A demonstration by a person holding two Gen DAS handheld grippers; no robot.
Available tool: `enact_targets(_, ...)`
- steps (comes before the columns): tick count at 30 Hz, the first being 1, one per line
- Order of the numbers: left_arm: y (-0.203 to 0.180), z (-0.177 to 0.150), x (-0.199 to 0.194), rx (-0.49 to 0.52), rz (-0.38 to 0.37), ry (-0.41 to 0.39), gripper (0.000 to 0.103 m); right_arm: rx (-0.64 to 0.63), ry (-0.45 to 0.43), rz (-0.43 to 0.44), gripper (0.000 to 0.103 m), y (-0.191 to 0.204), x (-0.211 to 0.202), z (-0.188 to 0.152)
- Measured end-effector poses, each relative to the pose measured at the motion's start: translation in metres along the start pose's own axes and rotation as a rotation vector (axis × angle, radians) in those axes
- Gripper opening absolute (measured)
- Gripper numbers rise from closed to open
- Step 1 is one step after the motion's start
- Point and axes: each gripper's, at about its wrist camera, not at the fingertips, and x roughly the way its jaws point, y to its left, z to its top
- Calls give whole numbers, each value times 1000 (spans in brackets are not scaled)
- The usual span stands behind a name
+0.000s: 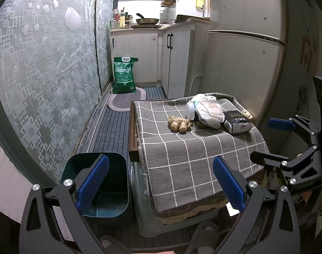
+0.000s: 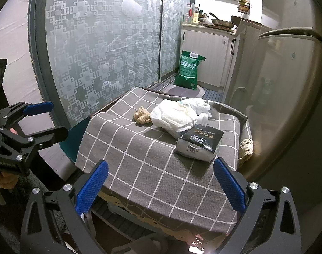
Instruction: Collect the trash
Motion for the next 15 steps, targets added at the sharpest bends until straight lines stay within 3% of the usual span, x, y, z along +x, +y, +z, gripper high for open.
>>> enact_targets(15,0,-1,0,-1,1,1,100,1,-1,-1,100,1,0,0)
